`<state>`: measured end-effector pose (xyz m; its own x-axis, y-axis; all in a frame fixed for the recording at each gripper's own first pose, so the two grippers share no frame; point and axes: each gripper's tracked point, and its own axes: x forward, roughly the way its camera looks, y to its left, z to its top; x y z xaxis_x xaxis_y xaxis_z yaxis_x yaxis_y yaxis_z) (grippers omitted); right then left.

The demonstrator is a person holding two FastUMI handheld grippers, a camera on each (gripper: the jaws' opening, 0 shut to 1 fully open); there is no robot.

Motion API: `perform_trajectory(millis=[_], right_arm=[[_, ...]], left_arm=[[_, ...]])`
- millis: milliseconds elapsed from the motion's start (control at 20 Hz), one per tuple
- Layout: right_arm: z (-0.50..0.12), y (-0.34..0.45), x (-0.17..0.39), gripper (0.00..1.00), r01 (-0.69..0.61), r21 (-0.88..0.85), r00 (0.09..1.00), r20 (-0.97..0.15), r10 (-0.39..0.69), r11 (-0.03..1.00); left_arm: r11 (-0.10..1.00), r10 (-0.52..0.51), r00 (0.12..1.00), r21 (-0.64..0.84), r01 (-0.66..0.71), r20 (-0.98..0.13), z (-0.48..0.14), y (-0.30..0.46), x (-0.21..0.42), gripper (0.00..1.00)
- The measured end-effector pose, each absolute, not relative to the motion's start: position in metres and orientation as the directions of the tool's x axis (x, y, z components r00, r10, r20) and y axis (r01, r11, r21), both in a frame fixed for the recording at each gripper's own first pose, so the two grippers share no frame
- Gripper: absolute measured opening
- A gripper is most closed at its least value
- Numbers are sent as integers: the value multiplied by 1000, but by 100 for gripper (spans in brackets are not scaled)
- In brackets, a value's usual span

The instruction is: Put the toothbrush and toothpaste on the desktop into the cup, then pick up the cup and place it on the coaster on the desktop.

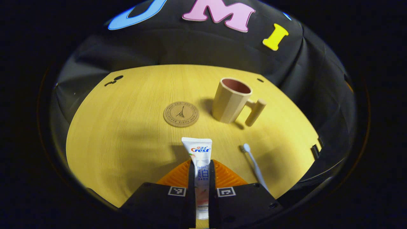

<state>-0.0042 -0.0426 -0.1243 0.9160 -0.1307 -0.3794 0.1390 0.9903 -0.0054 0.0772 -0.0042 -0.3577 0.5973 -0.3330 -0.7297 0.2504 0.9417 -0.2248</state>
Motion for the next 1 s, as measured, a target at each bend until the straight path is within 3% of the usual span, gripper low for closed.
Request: perform_trajectory(millis=[50, 600, 1000], right_arm=[[-132, -37, -6, 98, 140, 6, 905, -407, -125, 990], [-245, 29, -27, 97, 94, 29, 726, -686, -48, 995], [-333, 63, -41, 95, 44, 3, 547, -837, -22, 999]], left_arm=[[937, -349, 616, -242, 254, -706, -345, -5, 75, 21], [912, -398, 762, -313, 267, -511, -211, 50, 16, 20], [923, -370, 793, -291, 252, -485, -192, 87, -22, 20]])
